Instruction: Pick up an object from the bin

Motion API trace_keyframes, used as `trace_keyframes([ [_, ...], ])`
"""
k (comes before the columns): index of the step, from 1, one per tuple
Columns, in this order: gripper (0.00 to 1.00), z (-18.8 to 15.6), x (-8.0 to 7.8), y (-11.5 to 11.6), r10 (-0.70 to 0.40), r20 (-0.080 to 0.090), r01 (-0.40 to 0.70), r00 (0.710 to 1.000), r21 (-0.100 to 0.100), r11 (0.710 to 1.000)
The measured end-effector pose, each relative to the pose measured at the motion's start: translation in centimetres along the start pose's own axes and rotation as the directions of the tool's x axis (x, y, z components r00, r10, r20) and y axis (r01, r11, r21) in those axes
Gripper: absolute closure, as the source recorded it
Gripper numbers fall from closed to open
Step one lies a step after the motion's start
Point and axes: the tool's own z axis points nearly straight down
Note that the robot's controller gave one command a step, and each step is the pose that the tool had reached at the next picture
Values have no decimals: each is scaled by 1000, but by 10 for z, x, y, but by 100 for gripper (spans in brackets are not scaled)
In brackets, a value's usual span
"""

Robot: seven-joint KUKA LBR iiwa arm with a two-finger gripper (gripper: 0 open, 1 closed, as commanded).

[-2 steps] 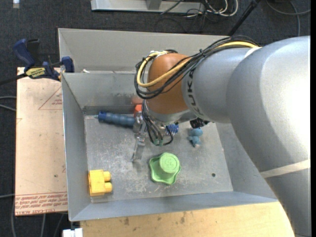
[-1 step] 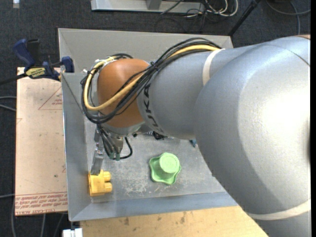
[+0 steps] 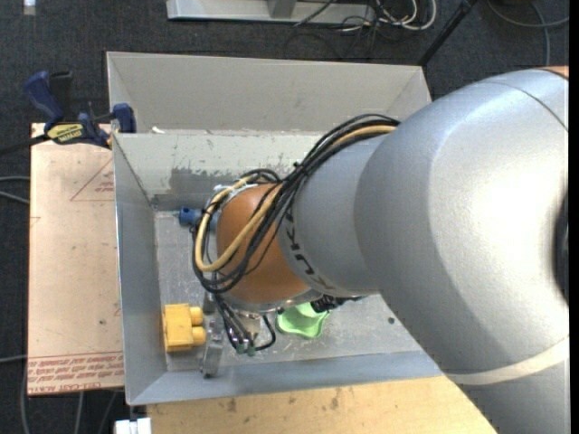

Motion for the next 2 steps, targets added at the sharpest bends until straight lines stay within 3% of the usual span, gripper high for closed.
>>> trace_keyframes([
  [1,0,-3,-12,43,-5,5,5,1000,-7,1000],
  [2,100,-3,-12,40,0,3,0,1000,-5,1000],
])
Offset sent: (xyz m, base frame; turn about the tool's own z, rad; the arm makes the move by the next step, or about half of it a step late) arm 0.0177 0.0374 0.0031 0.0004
